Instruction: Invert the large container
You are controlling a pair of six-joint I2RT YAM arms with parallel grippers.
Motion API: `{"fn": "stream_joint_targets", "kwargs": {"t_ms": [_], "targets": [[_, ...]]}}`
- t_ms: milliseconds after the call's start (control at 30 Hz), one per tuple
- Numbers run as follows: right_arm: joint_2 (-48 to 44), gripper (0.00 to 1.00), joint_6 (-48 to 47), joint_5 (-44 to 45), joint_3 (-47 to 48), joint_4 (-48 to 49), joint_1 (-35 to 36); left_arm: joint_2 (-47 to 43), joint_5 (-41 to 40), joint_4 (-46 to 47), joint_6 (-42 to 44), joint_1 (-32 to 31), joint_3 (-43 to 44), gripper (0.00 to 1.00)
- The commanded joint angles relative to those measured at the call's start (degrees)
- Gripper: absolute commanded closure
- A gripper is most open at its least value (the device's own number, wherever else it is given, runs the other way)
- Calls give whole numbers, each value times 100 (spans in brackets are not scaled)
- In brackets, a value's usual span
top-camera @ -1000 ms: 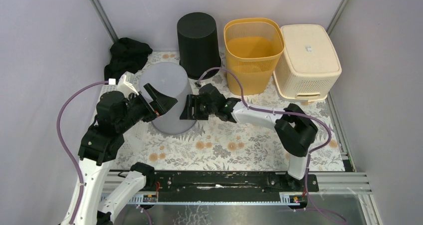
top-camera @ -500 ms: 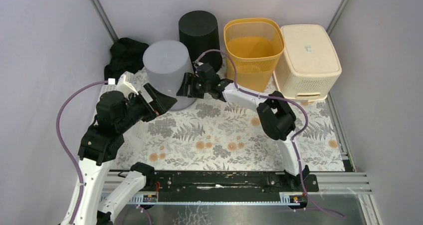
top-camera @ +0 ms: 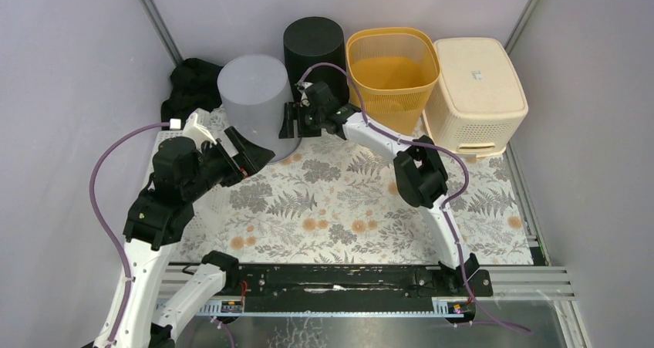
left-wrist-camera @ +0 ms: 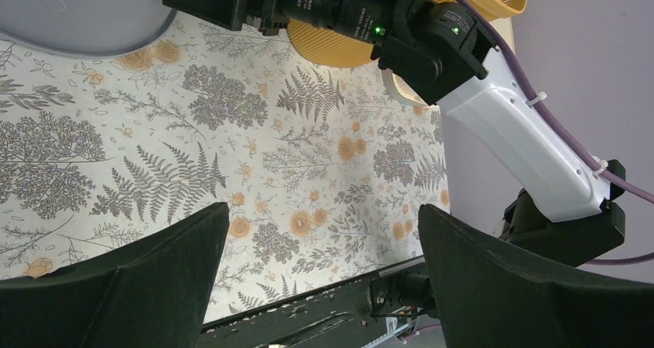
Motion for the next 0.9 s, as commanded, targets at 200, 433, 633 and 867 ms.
{"fn": "stream_joint_targets", "kwargs": {"t_ms": [200,433,633,867], "targets": [[-1642,22,-947,424,-421,-555,-89,70,-79,112,133,21,36,0],[-2686,22,-1218,530,-169,-1371,-81,91,-95,165,133,25,-28,0],[-3345,22,-1712,1507,-66,-1966,-80,137,-59,164,150,26,-14,0],[-3658,22,-2693,3392,-172,-2350,-81,182,4,169,147,22,-10,0]]}}
